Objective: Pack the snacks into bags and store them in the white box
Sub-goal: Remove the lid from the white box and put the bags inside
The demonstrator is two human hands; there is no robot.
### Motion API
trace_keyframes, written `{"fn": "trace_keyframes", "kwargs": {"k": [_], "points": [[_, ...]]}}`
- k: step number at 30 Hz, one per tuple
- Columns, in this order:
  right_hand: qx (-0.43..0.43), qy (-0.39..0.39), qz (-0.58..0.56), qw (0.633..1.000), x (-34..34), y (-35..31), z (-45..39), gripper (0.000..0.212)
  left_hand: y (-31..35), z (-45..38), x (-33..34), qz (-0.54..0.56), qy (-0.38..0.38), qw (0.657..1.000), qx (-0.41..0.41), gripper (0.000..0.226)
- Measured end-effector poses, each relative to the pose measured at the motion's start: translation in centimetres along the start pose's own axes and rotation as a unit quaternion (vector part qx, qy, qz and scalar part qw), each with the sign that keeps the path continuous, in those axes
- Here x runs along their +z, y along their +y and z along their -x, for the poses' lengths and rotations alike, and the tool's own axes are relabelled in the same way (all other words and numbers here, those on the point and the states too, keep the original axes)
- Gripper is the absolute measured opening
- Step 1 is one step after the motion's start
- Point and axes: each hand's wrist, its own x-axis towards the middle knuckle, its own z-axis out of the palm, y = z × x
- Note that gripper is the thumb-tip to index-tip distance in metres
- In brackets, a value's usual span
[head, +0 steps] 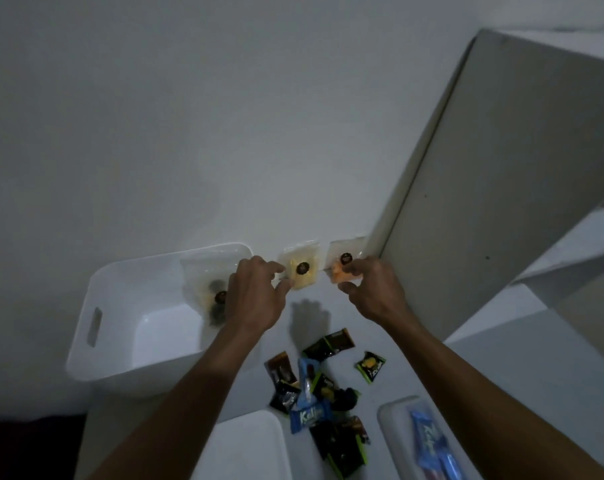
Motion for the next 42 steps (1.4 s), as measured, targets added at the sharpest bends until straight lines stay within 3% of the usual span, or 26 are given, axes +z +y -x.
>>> {"fn": "trace_keyframes", "kwargs": {"k": [7,14,21,25,29,34,42], "points": [[0.007,0.022,0.033,0.999,0.5,6.8,-8.8,0.029,2.5,-6.2,7.1,-0.09,0.002,0.996,-0.002,0.034],[-0.067,0.016,0.107,0.992,5.0,11.6,-17.2,0.025,0.5,-12.0,14.0,-0.169,0.032,0.985,-0.018,0.021],[-0.106,0.018,0.14,0.984,9.1,13.8,-20.1,0.017,-1.4,-13.7,17.8,-0.258,0.035,0.965,-0.016,0.016],[-0.124,0.035,0.147,0.981,9.8,14.1,-20.5,0.013,-2.1,-13.9,18.5,-0.27,0.035,0.962,-0.011,0.015],[-0.148,0.041,0.133,0.979,9.9,14.6,-20.4,0.011,-1.8,-14.0,18.5,-0.267,0.034,0.963,-0.003,0.031],[-0.205,0.065,0.128,0.968,9.1,15.1,-19.5,0.008,-1.5,-12.9,18.0,-0.278,0.06,0.959,0.015,0.012],[-0.266,-0.017,0.166,0.949,4.9,13.7,-17.7,0.009,1.0,-11.1,14.6,-0.245,0.016,0.967,0.061,0.012]]}}
